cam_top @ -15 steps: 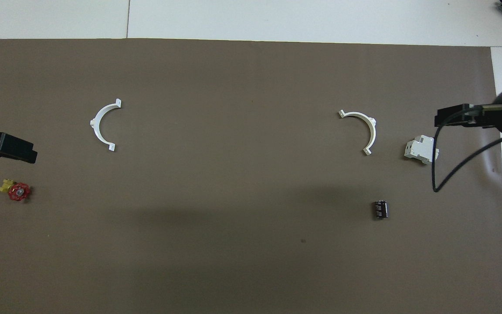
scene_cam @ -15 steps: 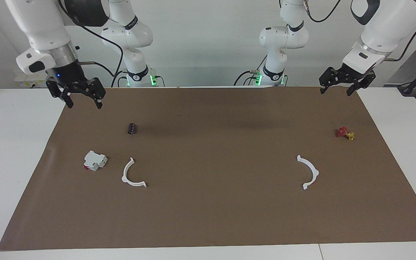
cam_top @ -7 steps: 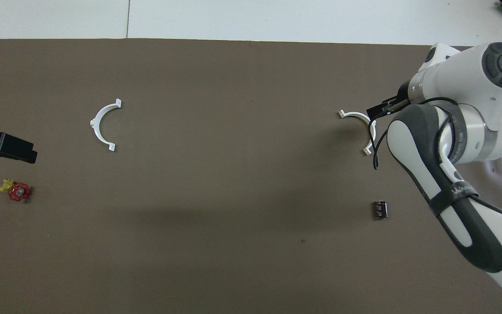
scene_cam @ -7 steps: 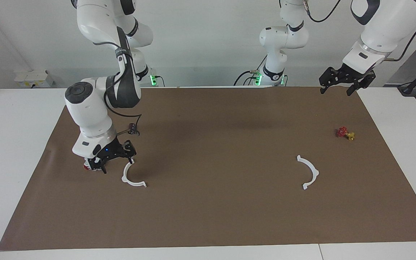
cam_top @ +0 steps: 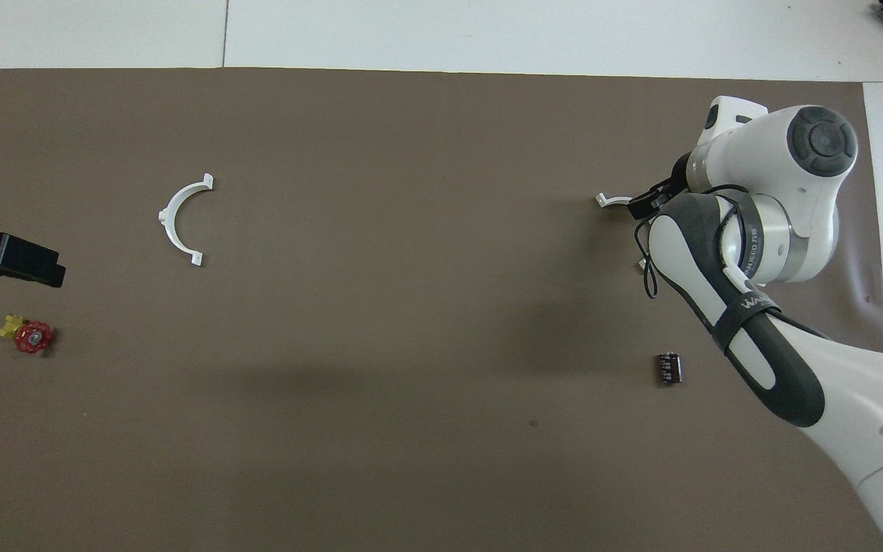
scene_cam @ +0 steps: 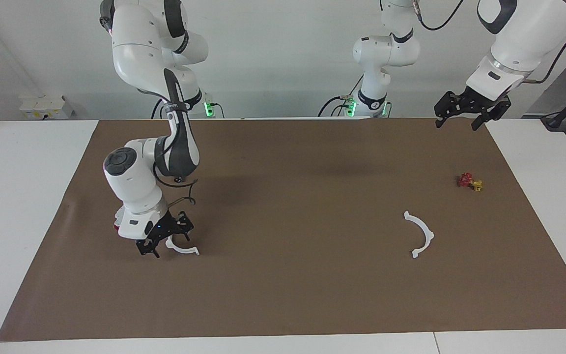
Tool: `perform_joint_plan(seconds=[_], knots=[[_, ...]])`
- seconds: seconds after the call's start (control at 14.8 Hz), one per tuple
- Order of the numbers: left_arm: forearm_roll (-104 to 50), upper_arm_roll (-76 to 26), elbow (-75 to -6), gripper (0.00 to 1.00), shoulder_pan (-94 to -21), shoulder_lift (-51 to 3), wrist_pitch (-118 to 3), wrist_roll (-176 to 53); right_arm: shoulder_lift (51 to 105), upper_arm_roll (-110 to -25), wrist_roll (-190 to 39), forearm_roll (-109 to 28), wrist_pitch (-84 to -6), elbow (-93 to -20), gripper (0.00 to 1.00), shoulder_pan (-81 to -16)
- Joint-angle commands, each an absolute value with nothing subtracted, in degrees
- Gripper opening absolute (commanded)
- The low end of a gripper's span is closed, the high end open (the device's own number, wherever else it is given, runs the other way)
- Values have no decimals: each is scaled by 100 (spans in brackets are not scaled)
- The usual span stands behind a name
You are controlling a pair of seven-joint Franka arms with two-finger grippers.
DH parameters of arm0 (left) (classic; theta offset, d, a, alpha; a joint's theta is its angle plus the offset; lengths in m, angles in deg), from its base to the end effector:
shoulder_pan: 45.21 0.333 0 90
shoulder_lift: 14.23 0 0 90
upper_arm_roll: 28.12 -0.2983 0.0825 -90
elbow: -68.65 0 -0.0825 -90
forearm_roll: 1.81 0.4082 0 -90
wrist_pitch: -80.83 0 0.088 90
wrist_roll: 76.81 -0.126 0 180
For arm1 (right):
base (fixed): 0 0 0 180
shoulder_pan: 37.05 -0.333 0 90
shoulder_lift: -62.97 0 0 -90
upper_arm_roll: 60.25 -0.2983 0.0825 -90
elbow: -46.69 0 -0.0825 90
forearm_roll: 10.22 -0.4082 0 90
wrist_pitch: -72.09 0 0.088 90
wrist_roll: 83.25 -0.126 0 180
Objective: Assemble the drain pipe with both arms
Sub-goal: 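Grasp the white C-shaped clamp half with the right gripper, then carry the clamp half toward the table center with the right gripper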
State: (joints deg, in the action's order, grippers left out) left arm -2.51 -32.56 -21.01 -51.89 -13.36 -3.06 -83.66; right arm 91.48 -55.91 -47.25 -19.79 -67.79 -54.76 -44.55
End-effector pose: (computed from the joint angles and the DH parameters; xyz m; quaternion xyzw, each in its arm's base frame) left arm 0.5608 -0.0233 0.5905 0.9959 -0.0796 -0.0425 0.0084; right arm 0.6880 0.0436 0.2488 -0.9541 -0.2834 -0.0958 0.0151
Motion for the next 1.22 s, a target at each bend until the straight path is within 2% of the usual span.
perform_joint_plan(seconds=[0.0, 0.07, 0.14, 0.2, 0.27, 0.61, 0.74, 0.88, 1.15], knots=[[-190, -3243, -2215, 100, -5171, -1212, -284, -8375, 9048, -5656, -4230, -2182, -7003, -5834, 85, -4303], [-190, -3243, -2215, 100, -5171, -1212, -284, -8375, 9056, -5656, -4134, -2182, -7116, -5860, 75, -4294], [-190, -3243, -2215, 100, -5171, -1212, -284, -8375, 9056, -5656, -4089, -2182, -7257, -5922, 58, -4294], [-190, -3243, -2215, 100, -5171, -1212, -284, -8375, 9056, -5656, -4072, -2182, -7319, -5966, 37, -4294], [-190, -3243, -2215, 100, -5171, -1212, -284, -8375, 9065, -5656, -3897, -2165, -7337, -5975, 0, -4294], [-190, -3243, -2215, 100, -5171, -1212, -284, -8375, 9048, -5647, -4368, -2191, -7276, -5826, 0, -4329], [-190, -3243, -2215, 100, -5171, -1212, -284, -8375, 8908, -5621, -5419, -2104, -6865, -5686, 0, -4443], [-190, -3243, -2215, 100, -5171, -1212, -284, -8375, 8688, -5595, -6693, -1998, -6556, -5667, 0, -4898], [-190, -3243, -2215, 100, -5171, -1212, -284, -8375, 8617, -5629, -8884, -1156, -6406, -5650, 0, -5813]])
